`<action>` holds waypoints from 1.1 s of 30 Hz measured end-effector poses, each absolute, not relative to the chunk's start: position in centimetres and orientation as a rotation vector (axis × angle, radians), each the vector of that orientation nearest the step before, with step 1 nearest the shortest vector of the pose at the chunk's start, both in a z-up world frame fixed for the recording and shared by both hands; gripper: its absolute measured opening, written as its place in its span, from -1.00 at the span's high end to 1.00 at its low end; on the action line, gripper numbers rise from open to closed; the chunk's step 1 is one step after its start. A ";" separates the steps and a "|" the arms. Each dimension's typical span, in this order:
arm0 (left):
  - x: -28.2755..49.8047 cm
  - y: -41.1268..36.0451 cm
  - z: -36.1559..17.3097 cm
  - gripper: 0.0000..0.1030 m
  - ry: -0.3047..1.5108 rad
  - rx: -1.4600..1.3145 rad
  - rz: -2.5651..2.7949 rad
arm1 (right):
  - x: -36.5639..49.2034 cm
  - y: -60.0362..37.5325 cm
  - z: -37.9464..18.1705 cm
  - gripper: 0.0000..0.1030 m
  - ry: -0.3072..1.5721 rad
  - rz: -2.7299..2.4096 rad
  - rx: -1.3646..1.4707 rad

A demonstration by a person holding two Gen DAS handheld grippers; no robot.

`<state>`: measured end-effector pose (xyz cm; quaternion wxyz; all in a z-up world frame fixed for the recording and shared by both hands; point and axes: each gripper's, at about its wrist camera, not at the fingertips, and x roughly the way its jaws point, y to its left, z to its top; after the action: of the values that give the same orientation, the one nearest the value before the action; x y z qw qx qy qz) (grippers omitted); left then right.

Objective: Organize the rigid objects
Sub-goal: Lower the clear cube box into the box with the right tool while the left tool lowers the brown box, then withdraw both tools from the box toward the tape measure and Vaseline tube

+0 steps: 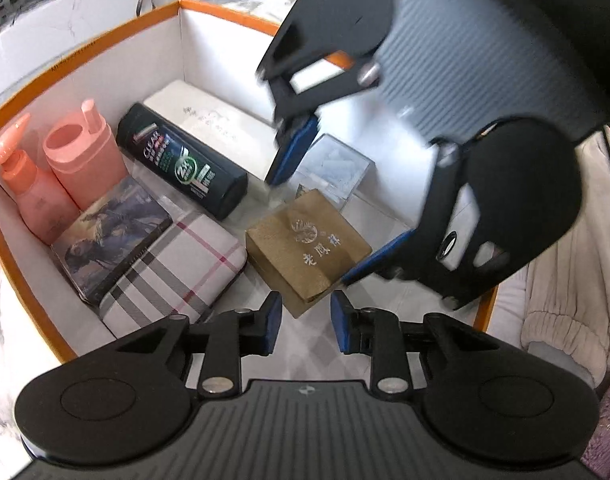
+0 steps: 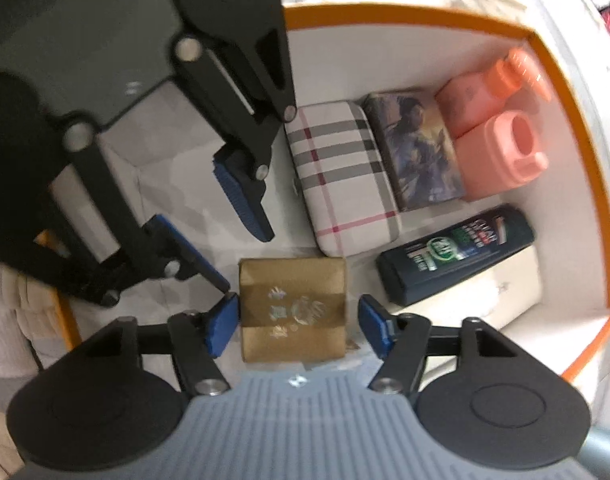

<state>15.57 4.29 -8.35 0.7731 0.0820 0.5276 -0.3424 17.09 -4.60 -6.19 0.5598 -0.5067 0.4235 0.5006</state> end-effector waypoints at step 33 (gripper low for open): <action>11.7 -3.7 -1.1 0.51 1.000 0.292 -0.638 | 13.4 -22.6 1.6 0.09 0.911 0.666 -0.461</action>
<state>11.71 -3.71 -1.07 0.8191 0.1370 0.4695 -0.2997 13.36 -22.62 1.64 0.8200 -0.2166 0.4277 0.3127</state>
